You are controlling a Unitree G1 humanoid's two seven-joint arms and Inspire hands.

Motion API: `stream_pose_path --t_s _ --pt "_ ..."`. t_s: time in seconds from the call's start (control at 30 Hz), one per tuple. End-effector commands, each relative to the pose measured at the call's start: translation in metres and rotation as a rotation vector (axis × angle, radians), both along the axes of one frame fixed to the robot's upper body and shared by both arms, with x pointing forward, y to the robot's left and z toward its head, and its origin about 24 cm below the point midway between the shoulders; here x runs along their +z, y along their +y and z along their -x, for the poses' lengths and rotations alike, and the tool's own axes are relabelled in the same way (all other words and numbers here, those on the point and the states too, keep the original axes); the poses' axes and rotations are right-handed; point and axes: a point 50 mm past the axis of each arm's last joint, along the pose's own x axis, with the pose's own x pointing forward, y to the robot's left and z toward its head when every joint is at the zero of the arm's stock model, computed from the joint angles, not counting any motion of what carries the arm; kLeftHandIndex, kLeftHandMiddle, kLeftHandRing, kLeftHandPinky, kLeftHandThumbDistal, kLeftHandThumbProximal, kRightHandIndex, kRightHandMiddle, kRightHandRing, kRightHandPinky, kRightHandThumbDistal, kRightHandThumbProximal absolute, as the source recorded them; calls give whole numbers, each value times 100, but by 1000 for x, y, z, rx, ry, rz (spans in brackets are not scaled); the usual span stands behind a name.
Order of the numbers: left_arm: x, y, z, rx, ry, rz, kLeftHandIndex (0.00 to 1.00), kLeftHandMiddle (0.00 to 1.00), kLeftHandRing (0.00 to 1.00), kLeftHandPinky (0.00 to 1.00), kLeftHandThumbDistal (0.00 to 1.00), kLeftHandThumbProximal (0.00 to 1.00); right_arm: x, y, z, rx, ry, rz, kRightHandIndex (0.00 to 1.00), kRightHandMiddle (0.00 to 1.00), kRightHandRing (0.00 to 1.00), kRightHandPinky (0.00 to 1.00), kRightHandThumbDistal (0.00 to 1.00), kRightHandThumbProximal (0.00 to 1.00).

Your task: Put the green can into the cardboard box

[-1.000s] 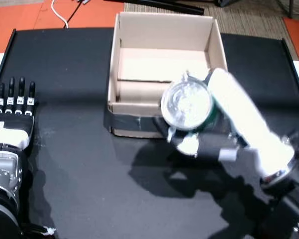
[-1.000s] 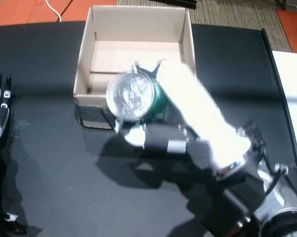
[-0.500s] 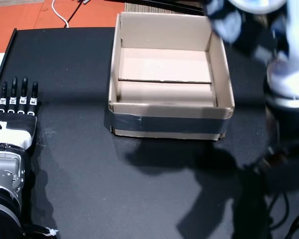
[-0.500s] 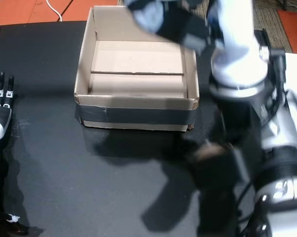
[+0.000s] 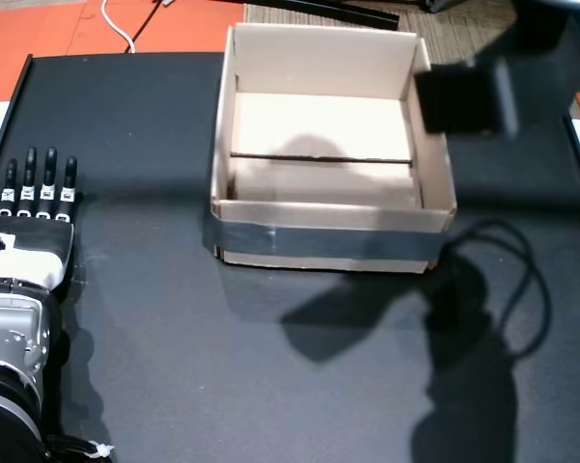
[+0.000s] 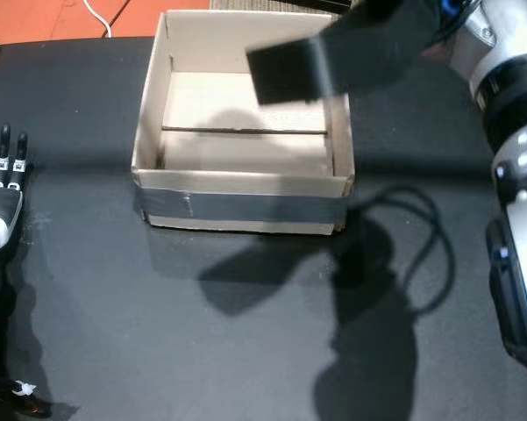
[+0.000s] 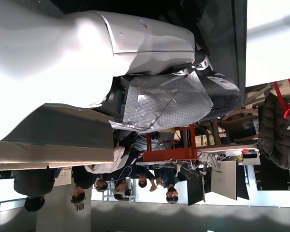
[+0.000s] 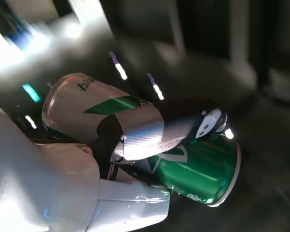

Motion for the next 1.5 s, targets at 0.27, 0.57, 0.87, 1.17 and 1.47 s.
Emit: stream_pose_path --t_s 0.27,0.57,0.87,1.17,1.47 --pt "-5 -6 2 -17 22 -5 68 69 79 89 0 100 19 22 -24 -120 357 -6 0 0 0 7 15 56" --pt "-5 -9 1 -13 28 20 68 71 82 91 0 100 -21 51 -35 -194 587 188 0 0 0 17 11 33" --pt "-4 -13 -1 -10 30 27 71 73 83 93 0 100 -55 58 -44 -242 1013 430 29 23 21 16 0 42" --pt "-4 -14 -1 -13 29 18 70 72 81 92 0 100 -71 52 -46 -356 1217 622 16 19 27 33 5 55" --pt "-3 -14 -2 -15 35 11 73 73 81 92 0 100 -75 45 -47 -354 1265 607 8 15 24 31 4 54"
